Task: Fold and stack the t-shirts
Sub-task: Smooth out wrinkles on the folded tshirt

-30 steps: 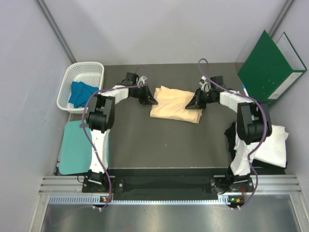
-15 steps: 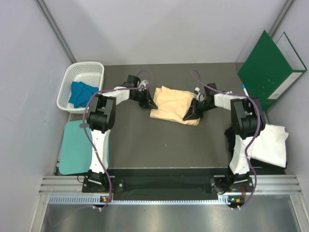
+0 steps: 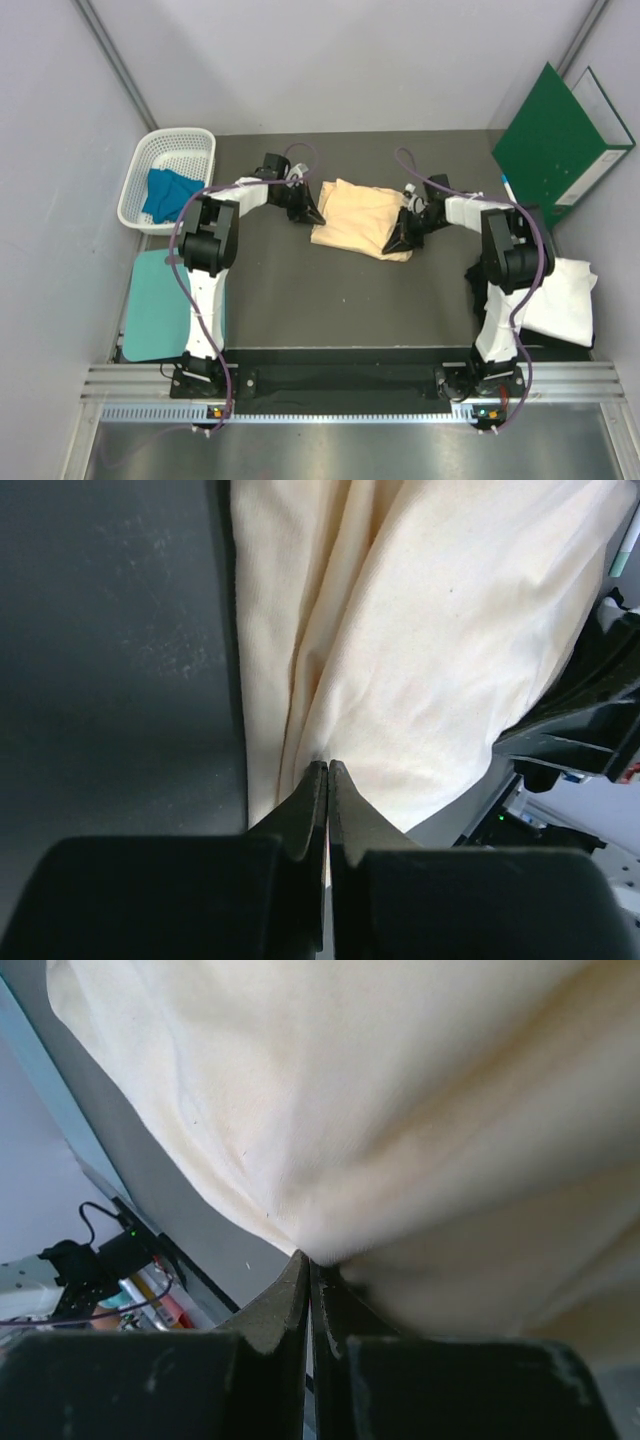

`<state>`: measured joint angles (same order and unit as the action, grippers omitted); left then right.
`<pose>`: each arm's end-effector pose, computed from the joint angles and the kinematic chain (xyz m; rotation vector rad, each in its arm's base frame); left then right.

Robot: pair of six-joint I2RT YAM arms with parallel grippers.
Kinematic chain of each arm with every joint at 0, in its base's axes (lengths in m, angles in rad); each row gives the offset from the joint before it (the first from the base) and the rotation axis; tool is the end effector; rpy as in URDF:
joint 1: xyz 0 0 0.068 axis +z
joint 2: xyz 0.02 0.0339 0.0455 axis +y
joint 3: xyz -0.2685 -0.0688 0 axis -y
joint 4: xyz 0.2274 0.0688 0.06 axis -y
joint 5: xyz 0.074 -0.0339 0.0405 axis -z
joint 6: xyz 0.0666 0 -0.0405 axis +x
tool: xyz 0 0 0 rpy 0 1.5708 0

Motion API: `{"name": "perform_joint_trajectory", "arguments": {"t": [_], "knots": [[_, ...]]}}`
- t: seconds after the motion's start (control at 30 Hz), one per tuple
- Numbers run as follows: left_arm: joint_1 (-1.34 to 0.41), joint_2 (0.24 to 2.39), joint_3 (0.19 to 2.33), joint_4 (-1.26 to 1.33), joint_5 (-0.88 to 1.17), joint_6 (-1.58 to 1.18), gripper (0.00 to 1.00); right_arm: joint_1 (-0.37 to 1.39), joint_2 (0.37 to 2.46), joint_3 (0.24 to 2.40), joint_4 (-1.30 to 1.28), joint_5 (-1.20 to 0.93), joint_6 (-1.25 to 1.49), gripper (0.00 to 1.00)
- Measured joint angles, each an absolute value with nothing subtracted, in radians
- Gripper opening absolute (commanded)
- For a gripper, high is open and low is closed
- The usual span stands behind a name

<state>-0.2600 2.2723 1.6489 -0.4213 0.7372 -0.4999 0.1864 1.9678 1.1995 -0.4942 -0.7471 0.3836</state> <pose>0.4474 -0.1653 0.1279 -0.0438 2.6826 -1.2237 0.3516 0.1124 0.1292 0.1069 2.8294 1.1865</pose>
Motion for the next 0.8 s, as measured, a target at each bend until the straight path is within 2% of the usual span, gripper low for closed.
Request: {"name": "perform_joint_trajectory", "arguments": {"t": [0.1,0.23,0.27,0.33,0.43,0.47,0.53,0.7,0.77,0.8], "knots": [[-0.259,2.255,1.656,-0.418,0.712,-0.492,0.12,0.184,1.909,1.214,-0.522,-0.677,0.377,0.0],[-0.255,2.253,1.715,-0.399,0.705,-0.503,0.57,0.165,1.836,1.25,-0.524,-0.617,0.369,0.0],[-0.255,2.257,1.742,-0.401,0.707,-0.51,0.62,0.158,1.823,1.256,-0.524,-0.608,0.368,0.0],[-0.255,2.281,1.818,-0.384,0.71,-0.527,0.67,0.144,1.808,1.259,-0.522,-0.595,0.366,0.0],[-0.255,2.323,1.905,-0.352,0.711,-0.545,0.62,0.122,1.804,1.259,-0.532,-0.579,0.365,0.0],[-0.255,2.336,1.921,-0.348,0.713,-0.549,0.55,0.117,1.804,1.258,-0.539,-0.574,0.364,0.0],[-0.255,2.368,1.95,-0.342,0.715,-0.555,0.48,0.107,1.804,1.258,-0.549,-0.567,0.361,0.0],[-0.255,2.435,1.959,-0.343,0.718,-0.561,0.45,0.081,1.795,1.258,-0.57,-0.543,0.359,0.0],[-0.255,2.459,1.959,-0.344,0.722,-0.566,0.36,0.065,1.783,1.258,-0.577,-0.537,0.359,0.0],[-0.255,2.464,1.96,-0.34,0.732,-0.568,0.28,0.055,1.774,1.258,-0.58,-0.532,0.358,0.0]]}}
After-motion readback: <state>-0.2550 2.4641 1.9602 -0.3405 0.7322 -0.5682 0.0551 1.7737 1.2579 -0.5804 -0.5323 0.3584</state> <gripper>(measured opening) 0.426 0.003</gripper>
